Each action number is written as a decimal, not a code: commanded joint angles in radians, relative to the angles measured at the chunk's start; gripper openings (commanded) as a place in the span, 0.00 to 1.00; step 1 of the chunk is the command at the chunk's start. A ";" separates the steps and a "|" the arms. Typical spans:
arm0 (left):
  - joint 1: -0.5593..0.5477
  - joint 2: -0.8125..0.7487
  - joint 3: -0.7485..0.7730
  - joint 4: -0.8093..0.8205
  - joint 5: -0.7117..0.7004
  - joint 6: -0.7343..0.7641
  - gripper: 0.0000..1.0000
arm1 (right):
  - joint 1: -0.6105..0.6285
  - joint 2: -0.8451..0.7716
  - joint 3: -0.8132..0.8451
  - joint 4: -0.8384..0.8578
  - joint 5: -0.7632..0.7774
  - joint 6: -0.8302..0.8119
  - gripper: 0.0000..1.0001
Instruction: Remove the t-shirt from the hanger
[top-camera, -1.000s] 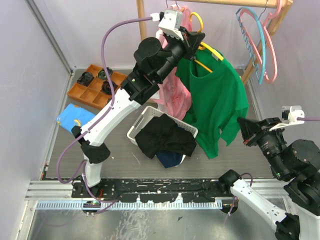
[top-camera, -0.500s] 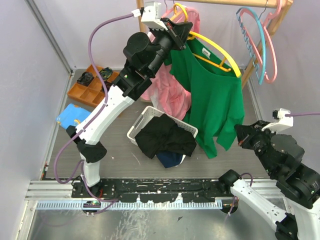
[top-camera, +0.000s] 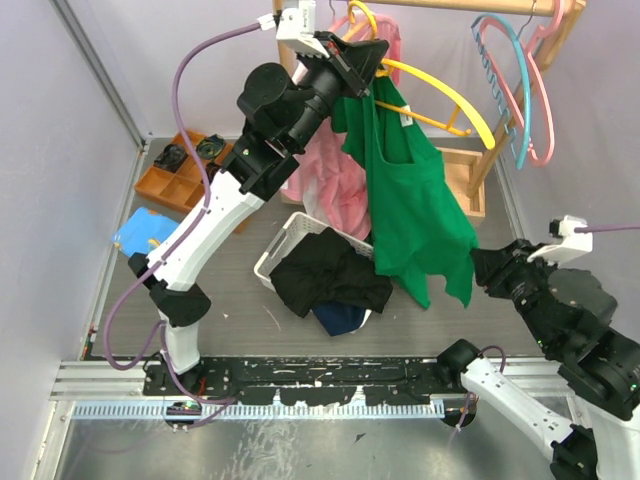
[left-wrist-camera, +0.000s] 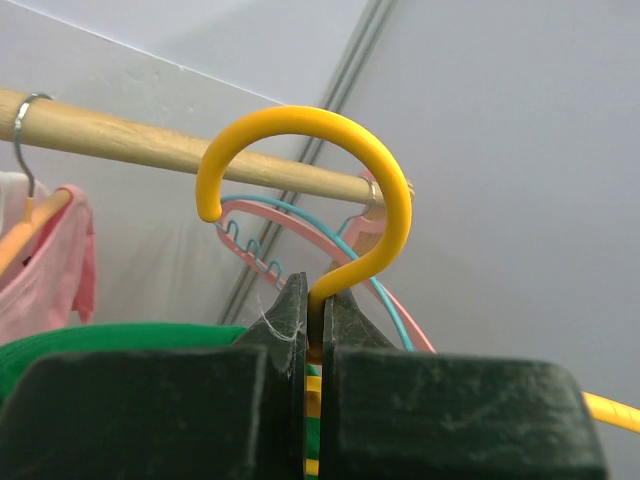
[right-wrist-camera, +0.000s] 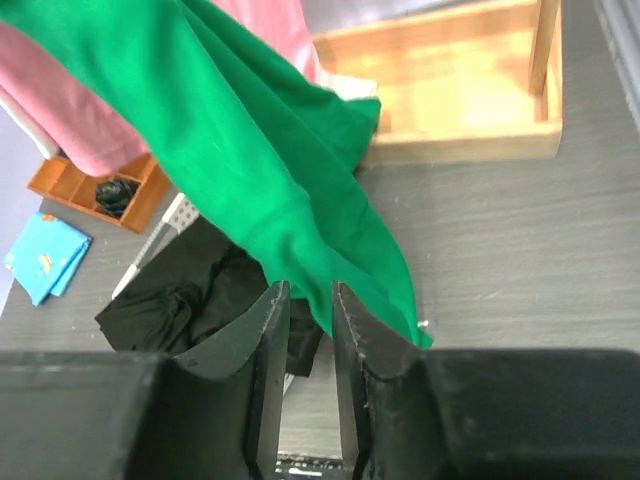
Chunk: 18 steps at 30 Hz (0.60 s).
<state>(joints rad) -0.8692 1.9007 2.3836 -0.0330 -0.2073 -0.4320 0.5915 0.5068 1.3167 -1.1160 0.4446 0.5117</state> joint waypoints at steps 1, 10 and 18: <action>0.005 -0.025 0.000 0.016 0.138 -0.015 0.00 | 0.001 0.066 0.171 0.111 0.052 -0.126 0.32; -0.029 -0.010 -0.081 -0.105 0.234 0.098 0.00 | 0.001 0.212 0.451 0.130 0.046 -0.267 0.39; -0.077 0.024 -0.085 -0.184 0.226 0.232 0.00 | 0.002 0.381 0.605 0.086 -0.111 -0.294 0.48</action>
<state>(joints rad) -0.9237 1.9179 2.2936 -0.2062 0.0002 -0.2989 0.5919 0.7860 1.8622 -1.0260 0.4397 0.2615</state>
